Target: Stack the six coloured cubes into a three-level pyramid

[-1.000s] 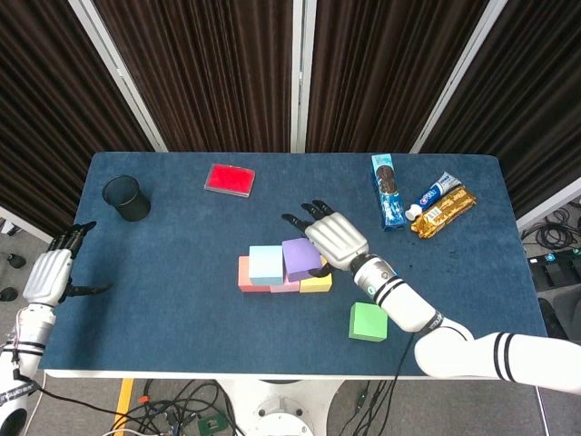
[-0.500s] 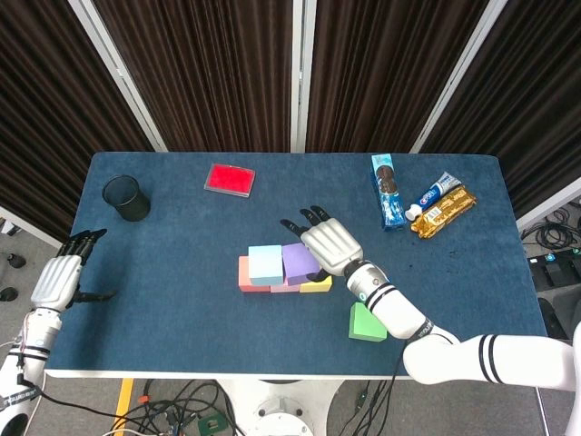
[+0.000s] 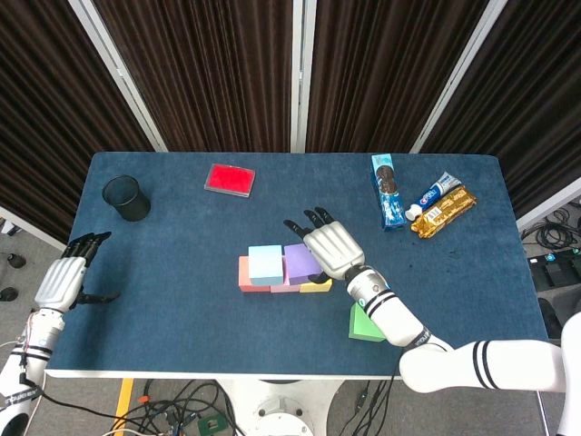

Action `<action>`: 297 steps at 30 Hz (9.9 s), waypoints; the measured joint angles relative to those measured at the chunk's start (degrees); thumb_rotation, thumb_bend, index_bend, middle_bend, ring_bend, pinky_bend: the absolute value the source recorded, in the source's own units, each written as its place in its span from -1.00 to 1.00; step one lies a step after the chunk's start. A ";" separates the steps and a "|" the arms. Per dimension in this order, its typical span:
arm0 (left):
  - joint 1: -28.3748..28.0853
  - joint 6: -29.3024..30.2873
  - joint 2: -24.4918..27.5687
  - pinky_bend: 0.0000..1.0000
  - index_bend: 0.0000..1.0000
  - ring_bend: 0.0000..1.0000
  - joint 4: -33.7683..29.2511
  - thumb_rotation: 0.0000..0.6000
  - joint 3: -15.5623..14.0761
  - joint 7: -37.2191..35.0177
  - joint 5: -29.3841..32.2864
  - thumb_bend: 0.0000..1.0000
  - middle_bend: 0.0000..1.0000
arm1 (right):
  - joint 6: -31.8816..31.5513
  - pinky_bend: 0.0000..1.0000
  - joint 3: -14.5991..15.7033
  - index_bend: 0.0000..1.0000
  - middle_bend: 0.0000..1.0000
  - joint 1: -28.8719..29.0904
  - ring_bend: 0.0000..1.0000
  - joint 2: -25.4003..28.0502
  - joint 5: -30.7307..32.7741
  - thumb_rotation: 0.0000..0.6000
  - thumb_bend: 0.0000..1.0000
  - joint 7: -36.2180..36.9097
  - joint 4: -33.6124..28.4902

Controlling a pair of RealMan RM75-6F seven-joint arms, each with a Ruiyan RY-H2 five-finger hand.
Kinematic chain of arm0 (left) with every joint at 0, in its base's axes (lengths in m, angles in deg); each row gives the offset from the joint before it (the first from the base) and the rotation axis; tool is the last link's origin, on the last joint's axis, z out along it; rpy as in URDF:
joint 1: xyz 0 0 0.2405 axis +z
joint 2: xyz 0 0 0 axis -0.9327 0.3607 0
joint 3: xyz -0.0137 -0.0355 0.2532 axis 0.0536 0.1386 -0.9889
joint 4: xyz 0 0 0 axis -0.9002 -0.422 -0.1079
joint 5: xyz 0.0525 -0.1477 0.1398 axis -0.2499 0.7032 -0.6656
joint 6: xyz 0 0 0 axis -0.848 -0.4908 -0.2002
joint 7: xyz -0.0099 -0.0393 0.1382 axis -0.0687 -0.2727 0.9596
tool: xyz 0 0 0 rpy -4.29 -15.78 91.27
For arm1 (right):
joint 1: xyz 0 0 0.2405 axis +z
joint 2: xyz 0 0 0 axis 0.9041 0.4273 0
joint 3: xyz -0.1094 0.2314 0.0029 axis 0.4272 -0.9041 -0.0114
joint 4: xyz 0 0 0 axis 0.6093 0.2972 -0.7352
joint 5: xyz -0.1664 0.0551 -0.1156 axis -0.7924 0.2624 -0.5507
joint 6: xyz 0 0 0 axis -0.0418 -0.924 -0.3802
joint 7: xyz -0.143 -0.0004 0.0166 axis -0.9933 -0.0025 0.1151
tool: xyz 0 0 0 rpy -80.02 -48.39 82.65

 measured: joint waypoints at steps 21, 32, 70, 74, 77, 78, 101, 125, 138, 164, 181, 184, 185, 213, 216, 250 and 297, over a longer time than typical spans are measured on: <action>0.22 -0.93 0.39 -0.87 -0.85 -1.00 0.58 1.00 -0.34 -2.18 -0.64 -0.93 -0.82 | -6.51 -1.00 -0.93 -1.00 0.01 0.26 -0.96 -3.30 4.03 1.00 -0.65 -4.25 -1.17; 0.28 -1.41 0.73 -0.87 -0.85 -1.00 0.72 1.00 -0.65 -3.48 -1.03 -0.93 -0.82 | -9.96 -1.00 -1.87 -1.00 0.01 0.51 -0.96 -4.52 7.92 1.00 -0.65 -7.41 -3.17; 0.26 -2.60 0.54 -0.87 -0.85 -1.00 1.39 1.00 -0.96 -5.10 -1.06 -0.93 -0.82 | -10.68 -1.00 -3.28 -1.00 0.02 0.21 -0.96 -5.84 9.67 1.00 -0.65 -8.71 -3.50; 0.29 -2.62 0.54 -0.87 -0.85 -1.00 1.44 1.00 -0.98 -5.24 -1.09 -0.93 -0.82 | -10.62 -1.00 -3.31 -1.00 0.02 0.29 -0.96 -5.96 9.88 1.00 -0.65 -8.95 -3.42; 0.26 -2.73 0.51 -0.87 -0.85 -1.00 1.55 1.00 -0.99 -5.35 -1.08 -0.93 -0.82 | -10.55 -1.00 -3.32 -1.00 0.01 0.34 -0.96 -6.05 10.33 1.00 -0.65 -9.11 -3.33; 0.27 -2.76 0.46 -0.87 -0.85 -1.00 1.58 1.00 -1.02 -5.40 -1.08 -0.93 -0.82 | -10.54 -1.00 -3.33 -1.00 0.01 0.35 -0.96 -6.11 10.40 1.00 -0.65 -9.13 -3.29; 0.20 -3.23 0.47 -0.87 -0.85 -1.00 1.74 1.00 -0.94 -6.24 -0.91 -0.93 -0.82 | -7.59 -1.00 -4.00 -1.00 -0.72 0.07 -1.00 -4.80 10.65 1.00 -0.98 -6.81 -3.45; 1.11 -2.54 0.79 -0.87 -0.84 -1.00 2.46 1.00 -1.04 -9.59 -1.06 -0.93 -0.82 | -2.47 -1.00 -8.39 -1.00 -0.45 8.65 -1.00 -9.35 17.86 1.00 -0.95 -6.01 2.00; 1.22 -2.67 0.44 -0.87 -0.84 -1.00 2.97 1.00 -1.28 -9.73 -1.28 -0.93 -0.82 | -4.70 -1.00 -7.44 -1.00 -0.18 10.53 -1.00 -10.29 19.50 1.00 -0.85 -7.84 2.77; 1.19 -3.00 0.23 -0.87 -0.84 -1.00 3.57 1.00 -1.19 -9.71 -1.16 -0.93 -0.82 | -0.76 -1.00 -7.65 -1.00 -0.15 11.87 -1.00 -9.55 18.63 1.00 -0.80 -6.62 5.16; 0.98 -3.54 0.24 -0.87 -0.84 -1.00 3.40 1.00 -1.13 -9.27 -0.88 -0.93 -0.82 | 2.73 -1.00 -6.12 -1.00 -0.15 12.81 -1.00 -7.44 18.63 1.00 -0.79 -4.77 6.05; 1.04 -3.48 0.23 -0.87 -0.84 -1.00 3.39 1.00 -1.16 -9.31 -0.90 -0.93 -0.82 | 2.77 -1.00 -5.90 -1.00 -0.15 12.91 -1.00 -7.34 18.50 1.00 -0.79 -4.35 6.03; 1.05 -3.47 0.23 -0.87 -0.84 -1.00 3.39 1.00 -1.15 -9.33 -0.89 -0.93 -0.82 | 2.76 -1.00 -5.83 -1.00 -0.15 12.95 -1.00 -7.31 18.47 1.00 -0.79 -4.26 6.00; 1.09 -3.55 0.26 -0.87 -0.83 -1.00 3.37 1.00 -1.19 -9.35 -0.87 -0.93 -0.82 | 1.76 -1.00 -4.80 -1.00 -0.14 13.55 -1.00 -6.83 18.51 1.00 -0.78 -2.75 5.27; 1.08 -3.50 0.30 -0.87 -0.83 -1.00 3.34 1.00 -1.16 -9.38 -0.92 -0.93 -0.82 | 1.75 -1.00 -4.77 -1.00 -0.14 13.62 -1.00 -6.93 18.52 1.00 -0.77 -2.60 5.27; 0.93 -3.83 0.25 -0.87 -0.83 -1.00 3.52 1.00 -1.19 -9.26 -0.92 -0.93 -0.82 | 3.17 -1.00 -3.93 -1.00 -0.13 14.73 -1.00 -6.72 19.31 1.00 -0.71 -2.59 6.35; 0.84 -3.81 0.55 -0.87 -0.83 -1.00 3.09 1.00 -1.18 -9.24 -0.94 -0.93 -0.82 | 8.28 -1.00 -2.29 -1.00 -0.73 15.55 -1.00 -4.36 18.18 1.00 -0.83 0.98 6.20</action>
